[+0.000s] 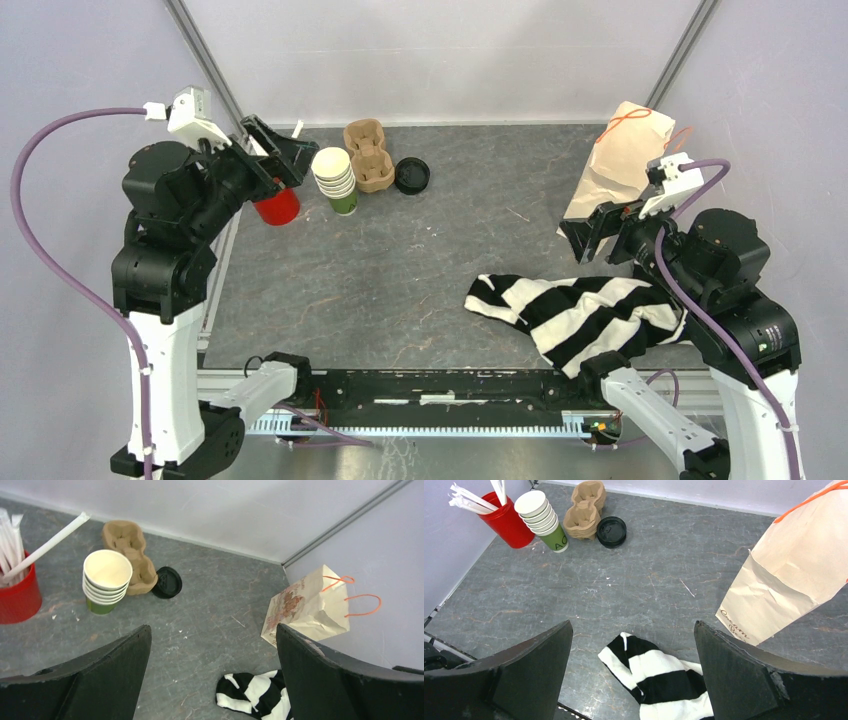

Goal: Pack the takeout coffee

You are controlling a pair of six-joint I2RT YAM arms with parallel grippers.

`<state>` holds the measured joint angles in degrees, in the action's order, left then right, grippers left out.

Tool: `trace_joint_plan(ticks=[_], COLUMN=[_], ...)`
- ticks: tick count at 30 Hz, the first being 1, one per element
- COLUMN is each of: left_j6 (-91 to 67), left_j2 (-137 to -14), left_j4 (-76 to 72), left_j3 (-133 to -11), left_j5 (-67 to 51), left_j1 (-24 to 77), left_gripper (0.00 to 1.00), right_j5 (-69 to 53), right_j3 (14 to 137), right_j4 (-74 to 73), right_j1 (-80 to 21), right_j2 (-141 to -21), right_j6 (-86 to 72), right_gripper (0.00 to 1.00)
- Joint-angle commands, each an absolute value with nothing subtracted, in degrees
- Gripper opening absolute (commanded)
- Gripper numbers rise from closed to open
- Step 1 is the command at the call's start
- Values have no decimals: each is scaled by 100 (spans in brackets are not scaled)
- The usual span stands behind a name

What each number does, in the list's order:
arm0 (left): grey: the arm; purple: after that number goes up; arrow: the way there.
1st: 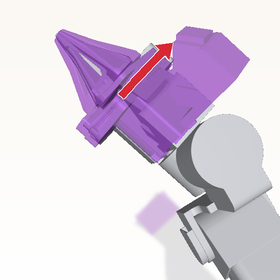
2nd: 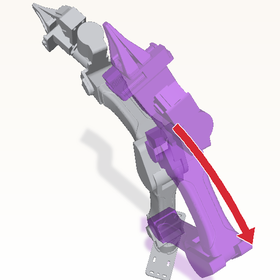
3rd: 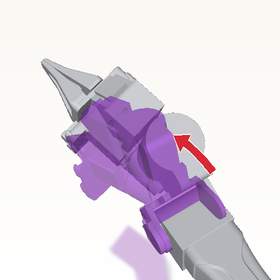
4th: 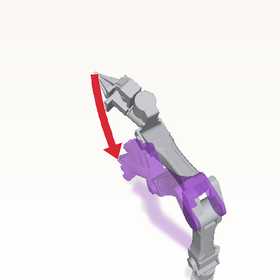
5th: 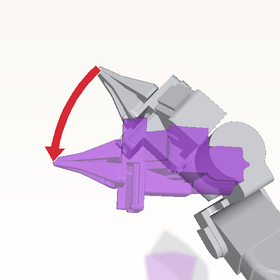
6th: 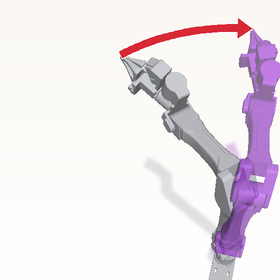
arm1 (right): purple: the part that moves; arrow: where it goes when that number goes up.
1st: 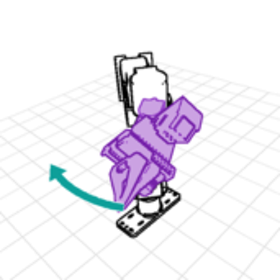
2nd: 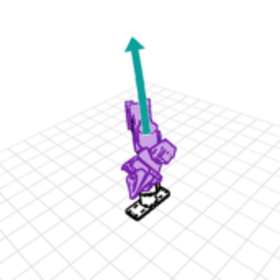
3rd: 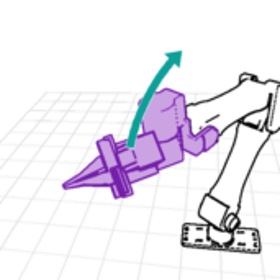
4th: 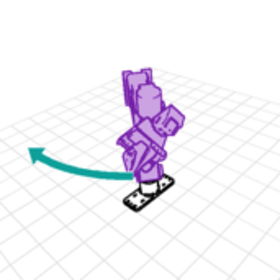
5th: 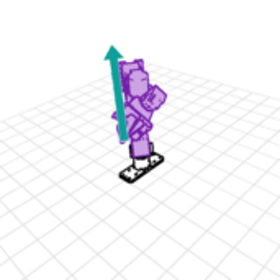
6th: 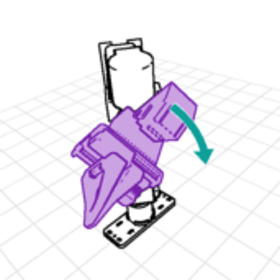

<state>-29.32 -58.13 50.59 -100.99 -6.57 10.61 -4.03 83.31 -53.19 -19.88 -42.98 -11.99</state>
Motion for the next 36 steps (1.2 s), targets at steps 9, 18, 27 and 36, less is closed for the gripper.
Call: trace_joint_plan(ticks=[9, 18, 27, 36], left_j6=[-3227, -2925, -2715, -2683], left_j2=[-6772, -8631, -10032, -10753], left_j4=[6085, 6668, 5909, 5598], left_j3=[-9990, -10393, -10559, -10995], left_j5=[-230, 1068, 1365, 1296], left_j1=[483, 418, 411, 404], left_gripper=[99, 87, 74, 57], right_j5=[-619, -659, -829, -774], right_j3=[7884, 7743, 7767, 7847], right_j4=[-4802, -4349, -3939, -3784], right_j1=[-1899, -1890, -1875, -1880], right_j2=[-4563, -5202, -5879, -6257], right_j6=[-1025, -914, -852, -779], right_gripper=[98, 98, 98, 98])
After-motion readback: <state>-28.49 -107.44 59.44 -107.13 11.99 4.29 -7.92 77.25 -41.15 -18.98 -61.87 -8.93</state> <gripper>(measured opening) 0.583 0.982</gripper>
